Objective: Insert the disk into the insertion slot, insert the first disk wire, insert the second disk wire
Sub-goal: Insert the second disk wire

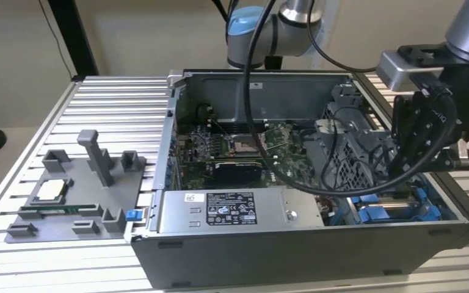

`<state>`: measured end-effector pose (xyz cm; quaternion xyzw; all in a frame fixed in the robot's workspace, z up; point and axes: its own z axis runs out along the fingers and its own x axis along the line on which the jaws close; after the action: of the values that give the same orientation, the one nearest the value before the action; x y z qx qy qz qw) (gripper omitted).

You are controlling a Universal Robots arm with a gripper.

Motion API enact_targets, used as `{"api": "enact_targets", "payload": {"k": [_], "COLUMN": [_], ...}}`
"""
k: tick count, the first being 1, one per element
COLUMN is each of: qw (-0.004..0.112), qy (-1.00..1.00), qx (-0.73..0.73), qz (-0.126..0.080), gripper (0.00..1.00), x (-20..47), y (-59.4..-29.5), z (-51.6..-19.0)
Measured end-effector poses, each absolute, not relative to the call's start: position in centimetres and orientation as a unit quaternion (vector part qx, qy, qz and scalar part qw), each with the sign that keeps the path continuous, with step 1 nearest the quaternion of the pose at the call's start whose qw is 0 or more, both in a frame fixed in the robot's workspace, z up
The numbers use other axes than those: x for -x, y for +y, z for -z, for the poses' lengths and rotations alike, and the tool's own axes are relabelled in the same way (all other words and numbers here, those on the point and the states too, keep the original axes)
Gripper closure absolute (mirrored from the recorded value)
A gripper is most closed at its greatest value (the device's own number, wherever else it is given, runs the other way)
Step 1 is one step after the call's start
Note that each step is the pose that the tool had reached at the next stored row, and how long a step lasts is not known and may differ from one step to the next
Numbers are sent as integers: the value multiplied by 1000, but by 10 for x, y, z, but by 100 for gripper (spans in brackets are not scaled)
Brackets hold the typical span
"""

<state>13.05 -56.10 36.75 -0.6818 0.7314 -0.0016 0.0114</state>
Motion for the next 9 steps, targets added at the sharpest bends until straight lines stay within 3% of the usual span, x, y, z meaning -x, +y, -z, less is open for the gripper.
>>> {"api": "enact_targets", "payload": {"k": [3,9], "qw": [17,18], "qy": [730,729], "qx": [683,684], "qz": [7,8], "gripper": [100,100], "x": [-128,-128], "y": [-563,-564], "z": [-366,-365]}}
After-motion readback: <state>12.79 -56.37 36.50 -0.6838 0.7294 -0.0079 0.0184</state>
